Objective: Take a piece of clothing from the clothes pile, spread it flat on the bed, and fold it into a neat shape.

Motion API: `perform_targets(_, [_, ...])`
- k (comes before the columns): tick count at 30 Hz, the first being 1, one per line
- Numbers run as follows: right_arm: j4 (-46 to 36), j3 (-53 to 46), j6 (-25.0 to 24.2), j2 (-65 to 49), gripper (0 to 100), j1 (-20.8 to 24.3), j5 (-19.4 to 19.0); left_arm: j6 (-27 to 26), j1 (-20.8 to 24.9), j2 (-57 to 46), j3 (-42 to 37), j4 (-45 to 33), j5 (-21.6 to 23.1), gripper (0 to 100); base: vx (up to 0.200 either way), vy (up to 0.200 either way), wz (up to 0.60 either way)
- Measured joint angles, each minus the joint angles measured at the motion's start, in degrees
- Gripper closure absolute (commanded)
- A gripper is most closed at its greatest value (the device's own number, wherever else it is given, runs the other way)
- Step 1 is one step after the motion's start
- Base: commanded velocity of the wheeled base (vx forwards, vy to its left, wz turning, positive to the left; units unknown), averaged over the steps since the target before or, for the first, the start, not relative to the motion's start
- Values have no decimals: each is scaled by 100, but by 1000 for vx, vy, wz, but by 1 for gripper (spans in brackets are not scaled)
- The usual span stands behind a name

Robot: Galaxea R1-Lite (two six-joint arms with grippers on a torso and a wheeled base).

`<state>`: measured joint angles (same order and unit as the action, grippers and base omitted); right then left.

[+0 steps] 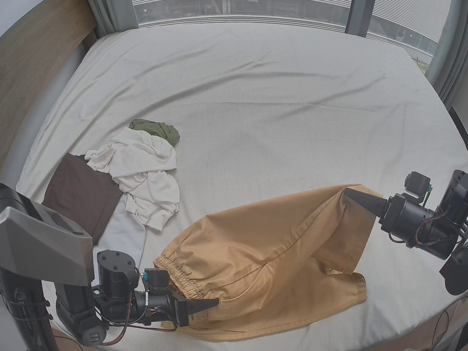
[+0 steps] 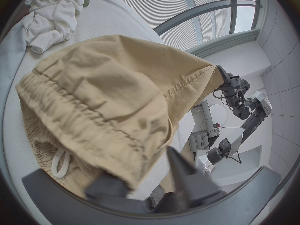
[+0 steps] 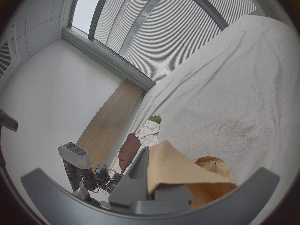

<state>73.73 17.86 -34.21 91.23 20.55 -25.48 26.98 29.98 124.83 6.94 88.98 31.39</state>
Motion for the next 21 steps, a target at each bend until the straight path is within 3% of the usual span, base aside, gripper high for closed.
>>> perform_targets(11, [1, 49, -4, -20, 100, -77, -2, -7, -176, -612, 74, -5, 6, 100, 0, 0, 0])
perform_targets(21, [-2, 71, -6, -50, 100, -210, -41, 33, -798, -1607, 439, -7, 73, 100, 0, 0, 0])
